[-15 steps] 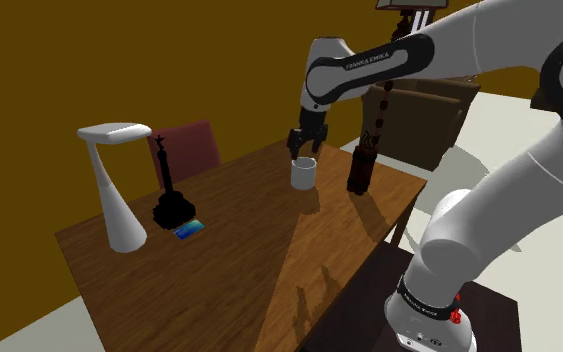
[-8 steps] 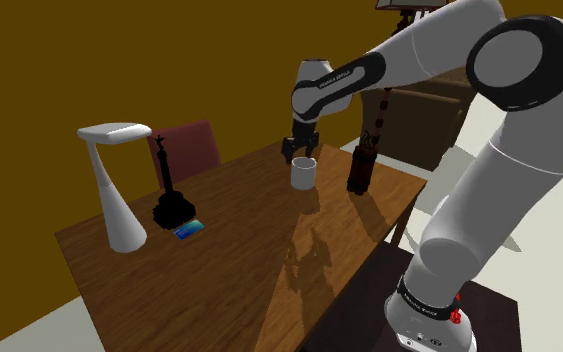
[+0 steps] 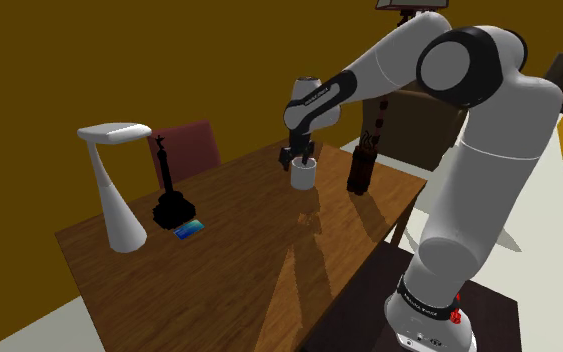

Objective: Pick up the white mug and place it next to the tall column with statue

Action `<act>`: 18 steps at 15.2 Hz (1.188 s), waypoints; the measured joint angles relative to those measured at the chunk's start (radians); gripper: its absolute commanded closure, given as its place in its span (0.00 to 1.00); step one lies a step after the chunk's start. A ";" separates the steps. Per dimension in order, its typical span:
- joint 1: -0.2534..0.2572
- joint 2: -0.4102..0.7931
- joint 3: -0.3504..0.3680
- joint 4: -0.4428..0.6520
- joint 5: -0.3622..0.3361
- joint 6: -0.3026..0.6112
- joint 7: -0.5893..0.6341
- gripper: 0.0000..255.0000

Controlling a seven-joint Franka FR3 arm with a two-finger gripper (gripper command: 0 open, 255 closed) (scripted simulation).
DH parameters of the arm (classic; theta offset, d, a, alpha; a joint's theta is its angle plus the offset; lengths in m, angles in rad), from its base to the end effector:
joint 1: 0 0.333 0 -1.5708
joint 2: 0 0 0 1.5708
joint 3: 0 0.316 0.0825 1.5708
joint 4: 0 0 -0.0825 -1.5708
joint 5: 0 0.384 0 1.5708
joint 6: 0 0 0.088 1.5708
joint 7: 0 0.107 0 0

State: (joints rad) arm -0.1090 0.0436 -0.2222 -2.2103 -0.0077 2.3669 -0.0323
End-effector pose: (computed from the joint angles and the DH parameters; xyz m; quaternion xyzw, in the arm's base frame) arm 0.5160 -0.1770 0.3709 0.9877 -0.1457 0.0547 0.0178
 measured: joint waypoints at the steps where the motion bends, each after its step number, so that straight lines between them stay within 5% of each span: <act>1: 0.000 0.010 0.000 -0.005 0.003 0.015 -0.001 0.00; 11: -0.002 0.046 0.001 -0.014 0.014 0.059 -0.009 0.00; 12: -0.002 0.046 0.001 -0.014 0.014 0.059 -0.009 1.00; 18: -0.002 0.046 0.001 -0.014 0.014 0.059 -0.009 1.00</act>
State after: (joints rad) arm -0.1108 0.0892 -0.2213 -2.2244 0.0065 2.4260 -0.0417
